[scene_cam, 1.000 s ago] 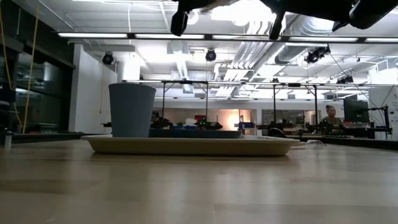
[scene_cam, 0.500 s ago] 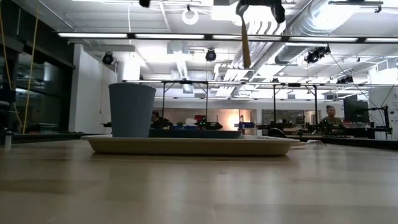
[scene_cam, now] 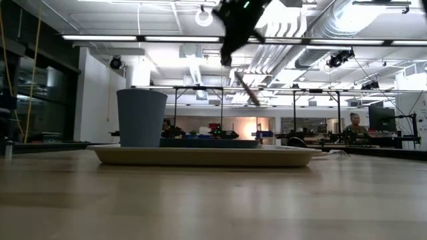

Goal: Pick and place plate/cup/fork/spoon on tray
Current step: Put the brown spoon on the white tray to the top of the blue plate

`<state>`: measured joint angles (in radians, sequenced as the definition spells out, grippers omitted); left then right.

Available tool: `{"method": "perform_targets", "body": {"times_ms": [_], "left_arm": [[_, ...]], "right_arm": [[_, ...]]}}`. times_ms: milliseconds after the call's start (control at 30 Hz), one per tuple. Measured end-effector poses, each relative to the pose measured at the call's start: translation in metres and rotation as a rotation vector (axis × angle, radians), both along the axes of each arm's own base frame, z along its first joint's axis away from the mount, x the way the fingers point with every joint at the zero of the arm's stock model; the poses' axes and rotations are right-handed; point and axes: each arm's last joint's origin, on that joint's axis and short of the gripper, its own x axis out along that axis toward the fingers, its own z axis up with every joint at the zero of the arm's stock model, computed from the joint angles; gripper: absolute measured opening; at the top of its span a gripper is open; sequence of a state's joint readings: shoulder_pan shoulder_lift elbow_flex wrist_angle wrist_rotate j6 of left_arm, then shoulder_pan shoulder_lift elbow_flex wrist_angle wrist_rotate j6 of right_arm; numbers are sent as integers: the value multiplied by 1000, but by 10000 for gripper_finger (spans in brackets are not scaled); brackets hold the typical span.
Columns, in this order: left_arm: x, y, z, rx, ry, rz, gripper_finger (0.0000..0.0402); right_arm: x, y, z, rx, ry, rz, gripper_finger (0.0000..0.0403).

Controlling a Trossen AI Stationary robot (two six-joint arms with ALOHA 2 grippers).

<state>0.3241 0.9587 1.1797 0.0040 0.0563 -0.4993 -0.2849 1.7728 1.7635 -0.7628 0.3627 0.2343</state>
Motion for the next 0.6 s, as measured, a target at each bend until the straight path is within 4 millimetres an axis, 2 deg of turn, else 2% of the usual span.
{"method": "perform_targets", "body": {"times_ms": [133, 267, 400, 600], "left_arm": [[-4, -1, 2, 9, -10, 1, 168], [-3, -1, 1, 8, -6, 1, 168], [-2, -1, 1, 7, -4, 0, 168], [-2, -1, 1, 11, -3, -18, 168]], "right_arm": [[38, -26, -36, 13, 91, -46, 0], [65, -47, -71, 25, 167, -80, 0], [82, -62, -99, 23, 232, -104, 0], [96, -81, -124, -1, 287, -147, 0]]}}
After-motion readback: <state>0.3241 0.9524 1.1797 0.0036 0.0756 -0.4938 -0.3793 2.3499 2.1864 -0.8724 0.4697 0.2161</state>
